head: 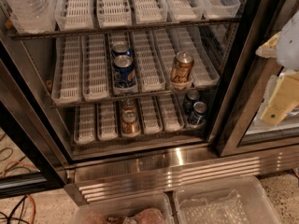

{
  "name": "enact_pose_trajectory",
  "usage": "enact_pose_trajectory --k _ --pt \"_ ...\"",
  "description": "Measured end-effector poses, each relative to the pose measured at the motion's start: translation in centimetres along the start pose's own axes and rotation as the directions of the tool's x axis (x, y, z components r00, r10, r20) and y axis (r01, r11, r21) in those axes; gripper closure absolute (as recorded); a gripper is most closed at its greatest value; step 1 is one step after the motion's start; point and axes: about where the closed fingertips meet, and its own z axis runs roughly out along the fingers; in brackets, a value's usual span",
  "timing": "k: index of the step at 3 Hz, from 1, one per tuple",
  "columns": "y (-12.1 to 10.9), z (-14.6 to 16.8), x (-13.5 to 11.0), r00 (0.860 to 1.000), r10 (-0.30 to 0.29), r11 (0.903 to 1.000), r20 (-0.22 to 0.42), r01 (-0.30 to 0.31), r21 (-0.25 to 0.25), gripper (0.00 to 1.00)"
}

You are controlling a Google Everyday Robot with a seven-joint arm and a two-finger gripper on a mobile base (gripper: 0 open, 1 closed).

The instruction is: Pick orange can from middle shelf of fridge

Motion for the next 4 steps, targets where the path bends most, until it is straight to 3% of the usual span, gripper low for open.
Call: enact_pose_trajectory --k 1,2,3,4 --pt "0.8 2.9 -0.3 0.993 0.061 0.9979 0.098 -0.058 -0.029 0.0" --pt "0.2 2.6 -1.2 0.988 0.069 0.9975 0.141 -0.07 0.001 0.0" --pt "0.2 2.6 -1.2 0.988 0.07 0.9975 0.14 -0.071 0.002 0.0" --pt "-0.8 5.5 -0.8 0.985 0.141 0.9893 0.094 -0.144 0.023 0.0"
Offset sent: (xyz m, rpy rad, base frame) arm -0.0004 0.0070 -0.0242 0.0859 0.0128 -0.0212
